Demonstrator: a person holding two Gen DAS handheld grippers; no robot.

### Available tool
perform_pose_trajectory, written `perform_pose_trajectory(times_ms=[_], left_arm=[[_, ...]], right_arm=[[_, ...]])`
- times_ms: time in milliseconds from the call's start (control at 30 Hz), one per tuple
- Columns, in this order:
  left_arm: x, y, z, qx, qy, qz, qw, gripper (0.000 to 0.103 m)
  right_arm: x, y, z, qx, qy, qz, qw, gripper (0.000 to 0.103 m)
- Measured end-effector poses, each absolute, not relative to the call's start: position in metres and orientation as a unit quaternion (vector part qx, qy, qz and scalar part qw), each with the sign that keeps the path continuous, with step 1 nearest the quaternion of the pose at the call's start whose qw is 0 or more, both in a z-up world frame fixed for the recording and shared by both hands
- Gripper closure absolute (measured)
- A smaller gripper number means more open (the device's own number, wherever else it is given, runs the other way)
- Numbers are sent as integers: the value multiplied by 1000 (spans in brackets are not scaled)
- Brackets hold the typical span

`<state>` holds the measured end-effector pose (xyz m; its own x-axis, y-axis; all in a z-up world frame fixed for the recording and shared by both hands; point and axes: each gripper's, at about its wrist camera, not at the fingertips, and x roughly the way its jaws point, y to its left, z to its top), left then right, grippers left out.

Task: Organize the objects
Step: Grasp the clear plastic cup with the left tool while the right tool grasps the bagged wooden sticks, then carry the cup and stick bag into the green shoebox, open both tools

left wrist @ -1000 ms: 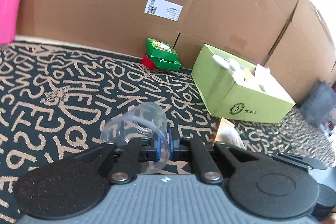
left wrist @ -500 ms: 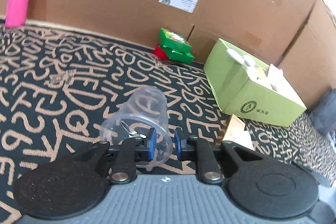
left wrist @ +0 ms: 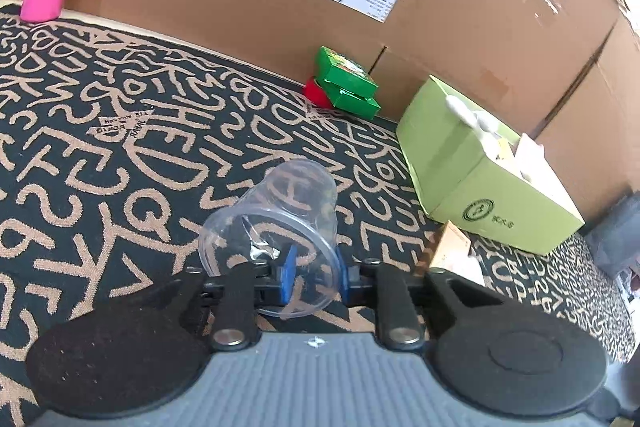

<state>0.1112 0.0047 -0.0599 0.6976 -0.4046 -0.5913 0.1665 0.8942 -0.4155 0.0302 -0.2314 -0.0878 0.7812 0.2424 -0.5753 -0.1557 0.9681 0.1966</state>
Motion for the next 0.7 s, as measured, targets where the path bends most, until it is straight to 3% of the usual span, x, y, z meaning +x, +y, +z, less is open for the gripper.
perform_pose_trajectory(times_ms=[167, 433, 700], left_arm=[[104, -1, -51, -150, 347, -171, 910, 99], [93, -28, -8, -143, 313, -251, 905, 99], [118, -104, 57, -141, 252, -346, 893, 99]], right_arm=[[22, -229, -84, 63, 299, 109, 946, 75], [-2, -255, -47, 75, 232, 94, 965, 75], [-4, -304, 4, 51, 147, 20, 988, 75]])
